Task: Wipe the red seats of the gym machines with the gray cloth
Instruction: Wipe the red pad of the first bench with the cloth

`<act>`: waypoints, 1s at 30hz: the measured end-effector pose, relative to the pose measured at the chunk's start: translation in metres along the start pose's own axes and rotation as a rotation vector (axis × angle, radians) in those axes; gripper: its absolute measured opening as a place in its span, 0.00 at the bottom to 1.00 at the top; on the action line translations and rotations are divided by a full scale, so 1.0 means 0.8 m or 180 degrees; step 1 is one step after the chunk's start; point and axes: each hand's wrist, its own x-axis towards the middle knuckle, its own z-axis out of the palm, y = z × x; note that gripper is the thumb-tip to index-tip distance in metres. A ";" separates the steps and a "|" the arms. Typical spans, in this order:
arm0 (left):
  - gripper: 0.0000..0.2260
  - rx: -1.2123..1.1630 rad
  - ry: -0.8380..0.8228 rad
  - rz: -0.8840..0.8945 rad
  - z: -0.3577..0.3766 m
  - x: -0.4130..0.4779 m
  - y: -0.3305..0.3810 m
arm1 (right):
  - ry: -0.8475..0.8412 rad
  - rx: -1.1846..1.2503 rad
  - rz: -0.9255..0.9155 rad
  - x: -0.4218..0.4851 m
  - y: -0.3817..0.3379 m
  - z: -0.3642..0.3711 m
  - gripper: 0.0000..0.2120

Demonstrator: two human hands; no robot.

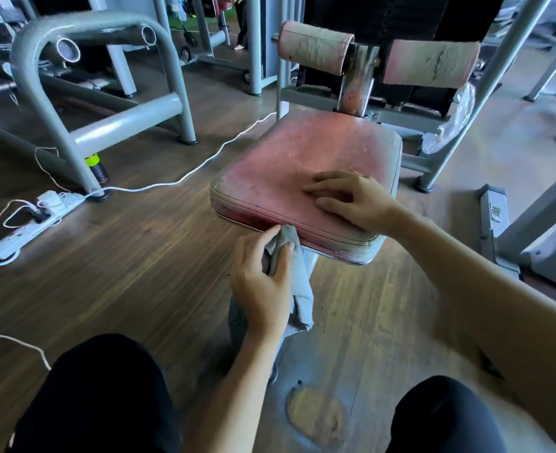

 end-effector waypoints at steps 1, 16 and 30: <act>0.08 0.0005 0.0063 -0.0005 0.006 -0.007 0.004 | 0.0055 -0.0021 -0.0038 0.000 0.001 0.001 0.19; 0.05 -0.0031 0.0000 0.0006 0.037 -0.047 0.033 | 0.0397 0.0028 -0.0114 0.003 0.011 0.009 0.16; 0.04 -0.0023 0.0029 0.0304 0.038 -0.031 0.036 | 0.0506 0.0112 -0.0086 0.002 0.009 0.009 0.15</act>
